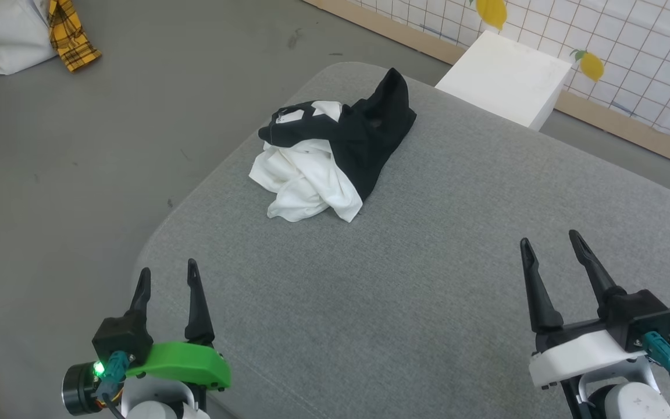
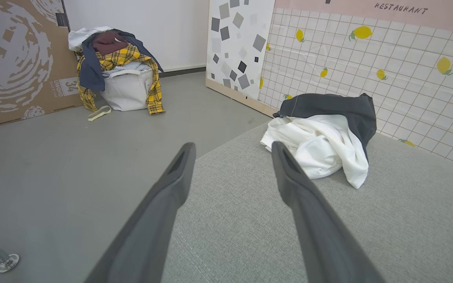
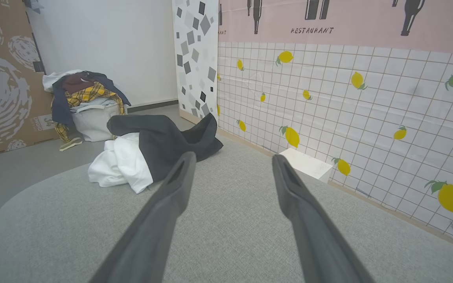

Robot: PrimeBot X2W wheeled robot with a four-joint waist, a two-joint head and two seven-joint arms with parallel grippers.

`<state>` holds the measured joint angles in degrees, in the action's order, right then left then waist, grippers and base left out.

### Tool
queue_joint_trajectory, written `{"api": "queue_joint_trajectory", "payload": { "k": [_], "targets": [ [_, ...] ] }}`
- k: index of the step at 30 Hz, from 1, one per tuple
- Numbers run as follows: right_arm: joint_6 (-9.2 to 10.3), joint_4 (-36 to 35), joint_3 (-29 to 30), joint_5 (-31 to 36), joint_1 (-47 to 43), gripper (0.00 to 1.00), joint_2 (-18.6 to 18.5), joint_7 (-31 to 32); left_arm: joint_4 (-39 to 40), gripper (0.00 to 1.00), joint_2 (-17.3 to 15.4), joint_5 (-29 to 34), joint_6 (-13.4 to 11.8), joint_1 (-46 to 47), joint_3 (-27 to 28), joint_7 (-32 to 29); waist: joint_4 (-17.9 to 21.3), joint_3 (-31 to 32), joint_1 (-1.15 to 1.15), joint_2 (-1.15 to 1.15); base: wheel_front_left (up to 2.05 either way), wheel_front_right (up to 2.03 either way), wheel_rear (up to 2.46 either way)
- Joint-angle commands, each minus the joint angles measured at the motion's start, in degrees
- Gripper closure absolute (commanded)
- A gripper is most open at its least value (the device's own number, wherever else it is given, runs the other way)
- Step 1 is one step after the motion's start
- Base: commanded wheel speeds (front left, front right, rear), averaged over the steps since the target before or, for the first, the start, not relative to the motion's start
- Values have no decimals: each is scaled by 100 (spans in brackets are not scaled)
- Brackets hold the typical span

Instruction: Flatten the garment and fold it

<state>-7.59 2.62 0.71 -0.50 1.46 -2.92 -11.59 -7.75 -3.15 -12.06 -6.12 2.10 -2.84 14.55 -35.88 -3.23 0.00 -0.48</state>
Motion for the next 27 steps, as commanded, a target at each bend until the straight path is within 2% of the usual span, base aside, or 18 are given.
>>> {"api": "queue_joint_trajectory", "payload": {
  "k": [1, 13, 17, 21, 27],
  "targets": [
    [10, 8, 18, -21, 113, 0, 4, -31, -17, 0, 25, -3, -50, 51, -28, 45, 11, -4, 0, 46, 0, 0, 0],
    [10, -7, -10, -18, 136, 0, 4, -18, -96, 0, 26, -43, -3, 140, -71, 45, 98, -63, 0, 46, 0, 0, 0],
    [10, -105, -35, 31, 221, 0, 4, 36, -140, 0, 23, -206, 135, 445, -114, 30, 199, -253, 0, 46, 0, 0, 0],
    [10, -290, -40, 170, 391, 0, 4, 144, -405, 0, -77, -365, 378, 1205, -164, -344, 368, -670, 0, 46, 0, 0, 0],
    [10, -572, -188, 388, 765, 0, 4, 310, -1042, 0, -430, -682, 724, 2766, -94, -1393, 860, -1567, 0, 46, 0, 0, 0]
  ]
}}
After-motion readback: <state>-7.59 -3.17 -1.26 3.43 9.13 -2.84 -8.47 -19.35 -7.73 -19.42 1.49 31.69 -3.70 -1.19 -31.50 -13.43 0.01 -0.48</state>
